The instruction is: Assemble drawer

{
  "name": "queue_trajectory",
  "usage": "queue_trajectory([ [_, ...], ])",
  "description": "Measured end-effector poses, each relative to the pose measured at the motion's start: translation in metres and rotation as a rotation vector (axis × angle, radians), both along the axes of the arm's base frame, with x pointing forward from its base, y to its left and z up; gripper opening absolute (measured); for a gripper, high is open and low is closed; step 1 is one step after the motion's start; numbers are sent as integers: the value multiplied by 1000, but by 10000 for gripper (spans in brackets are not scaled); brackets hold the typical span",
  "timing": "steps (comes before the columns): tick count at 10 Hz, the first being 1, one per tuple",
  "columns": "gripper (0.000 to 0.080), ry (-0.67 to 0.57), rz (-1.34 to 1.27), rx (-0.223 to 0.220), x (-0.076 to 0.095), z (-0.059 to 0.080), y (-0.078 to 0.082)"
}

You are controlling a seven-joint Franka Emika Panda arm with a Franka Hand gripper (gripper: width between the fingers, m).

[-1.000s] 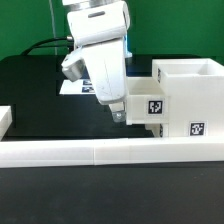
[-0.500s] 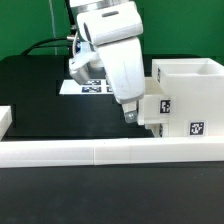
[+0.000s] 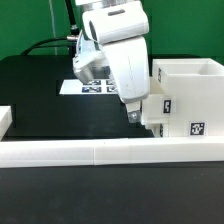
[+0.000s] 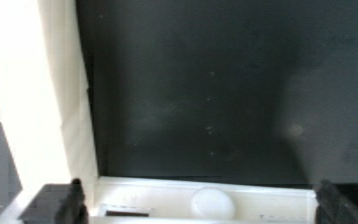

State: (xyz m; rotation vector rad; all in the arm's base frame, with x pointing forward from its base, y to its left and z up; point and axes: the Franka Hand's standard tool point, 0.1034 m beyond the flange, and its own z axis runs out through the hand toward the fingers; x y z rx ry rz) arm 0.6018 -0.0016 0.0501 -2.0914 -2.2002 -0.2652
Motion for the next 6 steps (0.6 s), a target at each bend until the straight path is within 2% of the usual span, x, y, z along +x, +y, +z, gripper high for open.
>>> queue_trajectory([
  [6, 649, -11, 21, 0, 0, -3, -3],
])
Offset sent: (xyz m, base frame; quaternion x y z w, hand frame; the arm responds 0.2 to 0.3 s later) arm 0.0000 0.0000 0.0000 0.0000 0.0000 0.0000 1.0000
